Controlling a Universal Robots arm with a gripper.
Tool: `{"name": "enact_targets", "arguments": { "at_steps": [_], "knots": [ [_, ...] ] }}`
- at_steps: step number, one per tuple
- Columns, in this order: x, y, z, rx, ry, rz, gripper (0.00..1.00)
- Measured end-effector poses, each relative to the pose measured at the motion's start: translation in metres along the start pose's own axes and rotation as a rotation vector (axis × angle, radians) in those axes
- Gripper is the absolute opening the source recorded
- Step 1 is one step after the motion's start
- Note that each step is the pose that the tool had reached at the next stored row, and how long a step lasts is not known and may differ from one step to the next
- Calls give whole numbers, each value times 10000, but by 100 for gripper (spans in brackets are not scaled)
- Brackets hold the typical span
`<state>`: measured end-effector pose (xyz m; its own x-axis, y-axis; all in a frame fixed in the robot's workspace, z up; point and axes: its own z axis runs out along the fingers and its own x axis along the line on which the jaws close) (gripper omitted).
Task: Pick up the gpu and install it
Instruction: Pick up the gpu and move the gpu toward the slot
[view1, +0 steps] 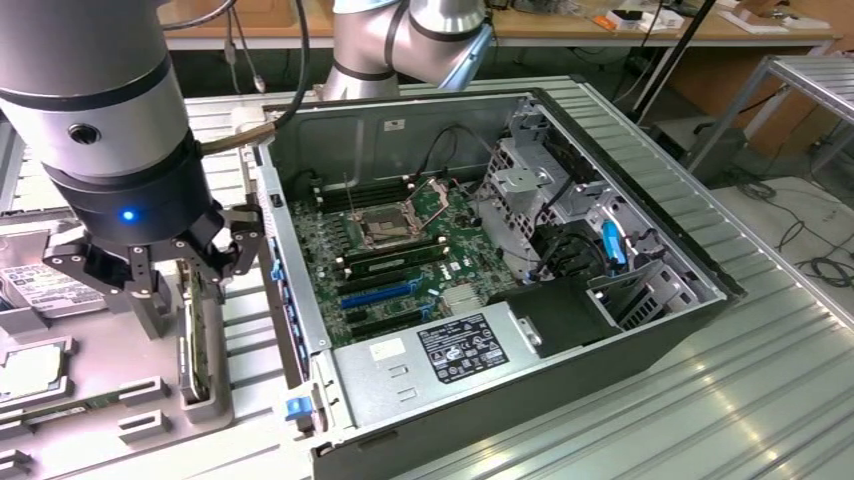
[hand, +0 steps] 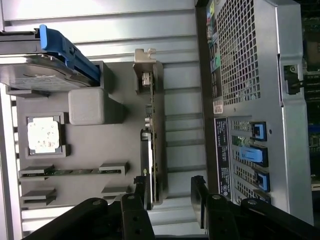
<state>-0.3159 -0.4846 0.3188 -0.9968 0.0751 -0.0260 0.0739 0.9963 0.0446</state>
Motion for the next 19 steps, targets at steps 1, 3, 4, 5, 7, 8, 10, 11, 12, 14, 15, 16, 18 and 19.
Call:
{"name": "enact_targets", "arguments": {
  "at_steps": [1, 3, 4, 5, 7, 8, 10, 11, 12, 14, 15, 16, 18, 19],
  "knots": [
    [1, -1, 17, -1, -1, 0, 48],
    [8, -4, 70, -1, -14, 0, 48],
    [14, -5, 102, -2, -26, -1, 48],
    [22, -7, 129, -4, -36, 0, 48],
    [22, -8, 130, -3, -36, -1, 48],
    [24, -8, 131, -2, -35, -2, 48],
    [73, -12, 146, -4, -42, 6, 48],
    [94, -15, 157, -4, -49, 9, 48],
    [120, -17, 190, -7, -70, 17, 48],
    [142, -22, 253, -7, -96, 25, 48],
    [150, -24, 282, -8, -107, 27, 48],
    [155, -25, 304, -8, -114, 28, 48],
    [163, -27, 339, -9, -127, 29, 48],
    [169, -29, 361, -10, -134, 30, 48]
  ]
}}
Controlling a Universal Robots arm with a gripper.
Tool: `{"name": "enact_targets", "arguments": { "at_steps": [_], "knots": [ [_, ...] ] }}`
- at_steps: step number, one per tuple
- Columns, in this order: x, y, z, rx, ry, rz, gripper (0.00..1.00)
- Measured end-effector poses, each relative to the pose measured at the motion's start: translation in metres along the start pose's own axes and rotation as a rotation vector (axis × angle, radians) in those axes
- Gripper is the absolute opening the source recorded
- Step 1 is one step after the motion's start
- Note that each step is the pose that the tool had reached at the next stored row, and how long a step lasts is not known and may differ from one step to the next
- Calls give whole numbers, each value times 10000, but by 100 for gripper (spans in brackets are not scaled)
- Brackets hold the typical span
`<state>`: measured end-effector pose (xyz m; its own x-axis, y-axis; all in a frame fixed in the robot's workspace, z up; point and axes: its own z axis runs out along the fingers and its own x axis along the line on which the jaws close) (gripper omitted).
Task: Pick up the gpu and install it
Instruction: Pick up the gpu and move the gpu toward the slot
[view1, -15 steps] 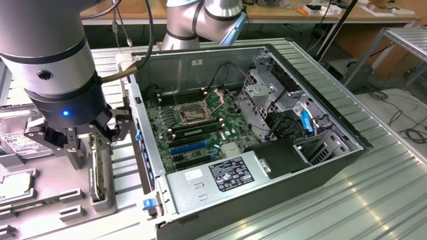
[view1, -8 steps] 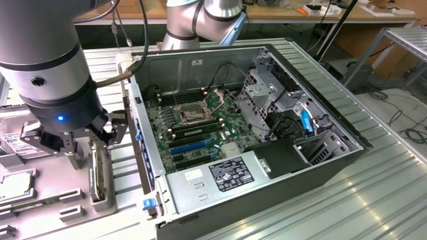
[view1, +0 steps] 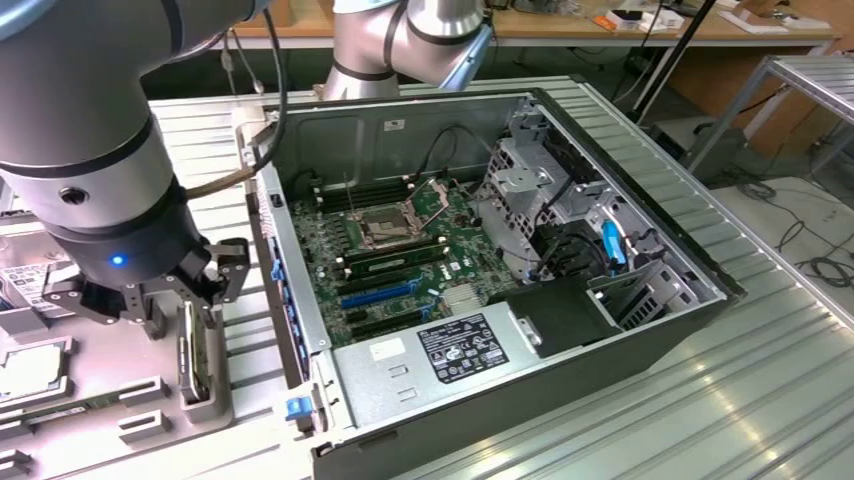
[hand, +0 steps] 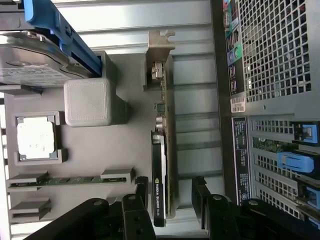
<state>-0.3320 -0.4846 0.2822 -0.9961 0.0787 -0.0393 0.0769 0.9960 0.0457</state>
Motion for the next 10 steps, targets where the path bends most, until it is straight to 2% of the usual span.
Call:
{"name": "enact_targets", "arguments": {
  "at_steps": [6, 10],
  "knots": [
    [59, -12, 158, -5, -74, 9, 48],
    [64, -15, 226, -7, -95, 9, 48]
  ]
}}
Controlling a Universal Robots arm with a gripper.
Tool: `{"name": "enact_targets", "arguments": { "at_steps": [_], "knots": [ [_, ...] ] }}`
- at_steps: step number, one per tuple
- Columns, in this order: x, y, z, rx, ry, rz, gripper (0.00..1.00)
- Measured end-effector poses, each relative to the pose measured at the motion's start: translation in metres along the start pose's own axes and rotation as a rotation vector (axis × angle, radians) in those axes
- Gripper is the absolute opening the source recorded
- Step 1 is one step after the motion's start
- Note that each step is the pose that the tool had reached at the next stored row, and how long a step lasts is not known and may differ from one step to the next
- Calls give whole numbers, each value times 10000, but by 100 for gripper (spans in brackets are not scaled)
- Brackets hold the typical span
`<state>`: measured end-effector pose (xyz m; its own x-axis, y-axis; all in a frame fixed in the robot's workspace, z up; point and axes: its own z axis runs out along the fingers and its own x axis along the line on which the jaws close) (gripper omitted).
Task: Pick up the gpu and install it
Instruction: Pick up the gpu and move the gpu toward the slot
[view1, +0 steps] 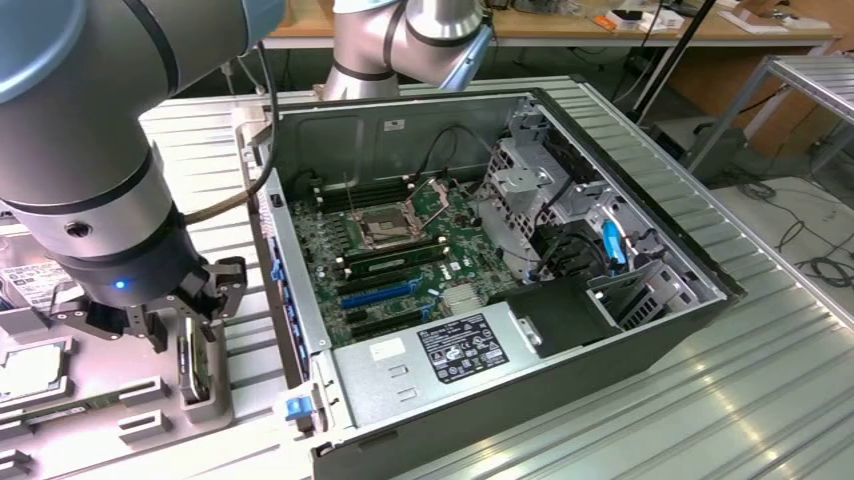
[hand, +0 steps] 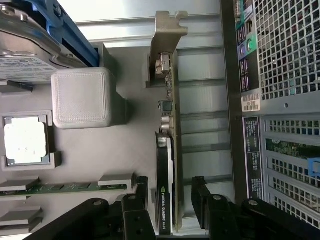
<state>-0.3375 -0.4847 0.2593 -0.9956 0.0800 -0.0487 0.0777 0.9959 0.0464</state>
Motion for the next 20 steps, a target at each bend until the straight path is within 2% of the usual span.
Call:
{"name": "enact_targets", "arguments": {
  "at_steps": [6, 20],
  "knots": [
    [6, -4, 94, -1, -20, 0, 48],
    [7, -5, 97, -1, -21, 0, 47]
  ]
}}
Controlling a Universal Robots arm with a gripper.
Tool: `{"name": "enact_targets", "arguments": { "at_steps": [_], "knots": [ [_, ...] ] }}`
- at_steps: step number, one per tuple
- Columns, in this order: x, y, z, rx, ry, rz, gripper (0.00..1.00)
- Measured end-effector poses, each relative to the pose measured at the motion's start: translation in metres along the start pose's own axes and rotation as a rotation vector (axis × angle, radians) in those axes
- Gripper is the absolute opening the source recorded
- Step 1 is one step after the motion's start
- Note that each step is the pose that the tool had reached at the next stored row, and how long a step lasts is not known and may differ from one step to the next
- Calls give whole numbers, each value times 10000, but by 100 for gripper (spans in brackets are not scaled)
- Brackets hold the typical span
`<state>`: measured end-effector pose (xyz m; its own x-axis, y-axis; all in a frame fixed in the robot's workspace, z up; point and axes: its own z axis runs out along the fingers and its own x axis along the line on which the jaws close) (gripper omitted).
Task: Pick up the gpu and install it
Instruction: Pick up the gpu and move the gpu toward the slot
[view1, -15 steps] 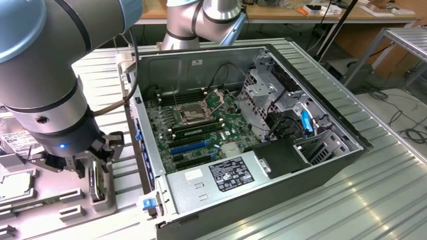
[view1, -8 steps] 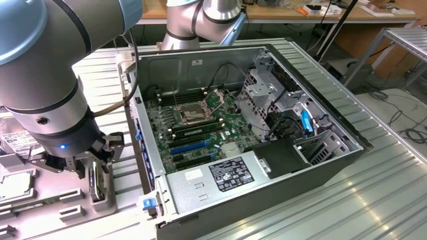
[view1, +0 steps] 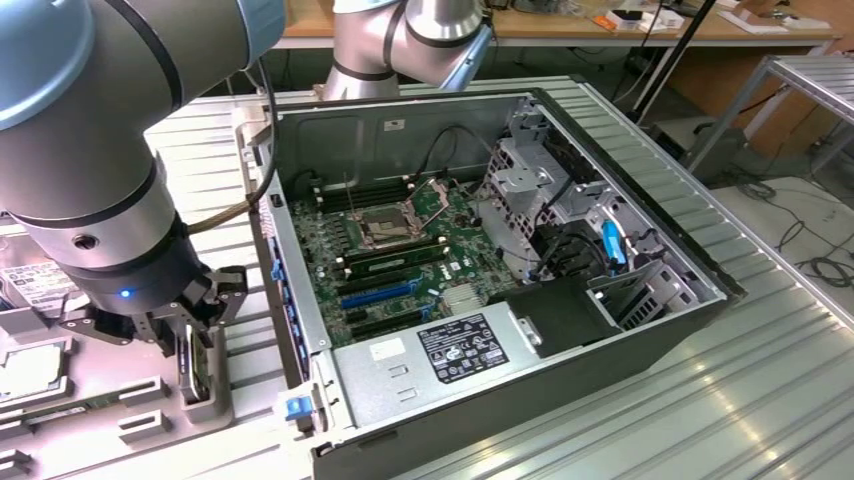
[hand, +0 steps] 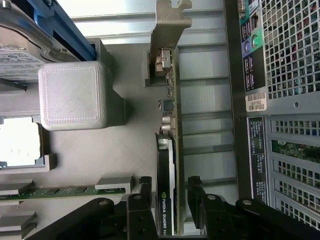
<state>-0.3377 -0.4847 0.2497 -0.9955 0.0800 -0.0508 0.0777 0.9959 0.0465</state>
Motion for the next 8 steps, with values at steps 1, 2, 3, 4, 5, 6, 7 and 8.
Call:
{"name": "enact_targets", "arguments": {
  "at_steps": [1, 2, 3, 4, 5, 6, 7, 8],
  "knots": [
    [0, 0, 0, -1, 0, 0, 40],
    [0, 0, 0, 0, 0, 0, 40],
    [0, 0, 0, 0, 0, 0, 40],
    [1, 0, 1, -1, 0, 0, 40],
    [2, 0, 4, -2, -2, -1, 40],
    [6, -1, 4, -1, -4, 0, 40],
    [12, -1, 5, -1, -6, 1, 40],
    [14, -1, 4, -1, -7, 0, 40]
  ]
}}
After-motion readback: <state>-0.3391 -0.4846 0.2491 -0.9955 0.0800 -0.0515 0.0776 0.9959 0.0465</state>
